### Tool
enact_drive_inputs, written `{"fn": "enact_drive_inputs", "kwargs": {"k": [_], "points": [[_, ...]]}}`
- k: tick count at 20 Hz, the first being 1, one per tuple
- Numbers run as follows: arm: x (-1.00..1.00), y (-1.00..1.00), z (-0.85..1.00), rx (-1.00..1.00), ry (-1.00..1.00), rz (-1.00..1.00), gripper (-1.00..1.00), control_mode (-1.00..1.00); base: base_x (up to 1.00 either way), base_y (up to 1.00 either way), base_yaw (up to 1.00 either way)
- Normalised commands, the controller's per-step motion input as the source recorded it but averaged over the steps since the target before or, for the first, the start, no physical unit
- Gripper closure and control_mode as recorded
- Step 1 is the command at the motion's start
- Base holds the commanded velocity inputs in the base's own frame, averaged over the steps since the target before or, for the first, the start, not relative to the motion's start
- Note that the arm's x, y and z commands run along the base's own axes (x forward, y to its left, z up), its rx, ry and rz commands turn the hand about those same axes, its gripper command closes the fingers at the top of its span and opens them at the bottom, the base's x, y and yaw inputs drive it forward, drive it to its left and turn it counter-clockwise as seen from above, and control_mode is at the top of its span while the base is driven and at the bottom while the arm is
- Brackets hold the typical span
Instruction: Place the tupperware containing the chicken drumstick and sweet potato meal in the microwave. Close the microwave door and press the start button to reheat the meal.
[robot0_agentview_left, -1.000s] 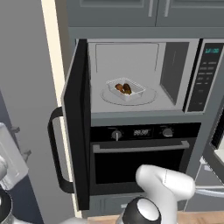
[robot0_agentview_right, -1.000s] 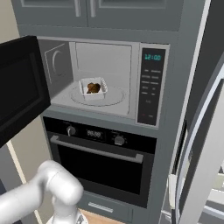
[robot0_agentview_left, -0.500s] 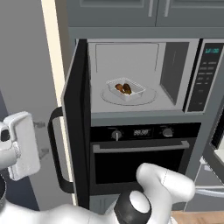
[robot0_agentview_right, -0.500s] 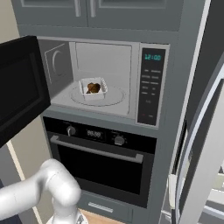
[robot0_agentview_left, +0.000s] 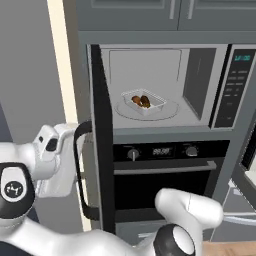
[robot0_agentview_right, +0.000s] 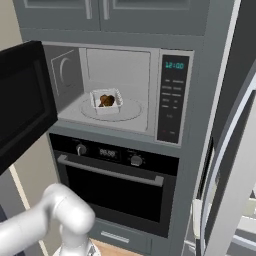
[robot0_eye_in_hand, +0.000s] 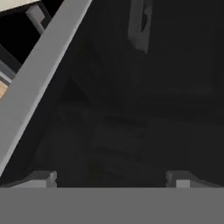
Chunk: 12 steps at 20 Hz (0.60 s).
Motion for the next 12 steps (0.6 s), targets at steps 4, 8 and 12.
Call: {"fn": "enact_drive_inputs", "kwargs": {"k": [4,8,12], "points": [[-0.31,-1.0,0.0,0.22,-0.06,0.0,-1.0,-1.0,0.0,0.0,0.0],[-0.07,-1.0,0.0,0.18,-0.03,0.06,-1.0,-1.0,0.0,0.0,0.0],[0.0,-1.0,0.0,0.16,0.0,0.08,-1.0,-1.0,0.0,0.0,0.0]]}}
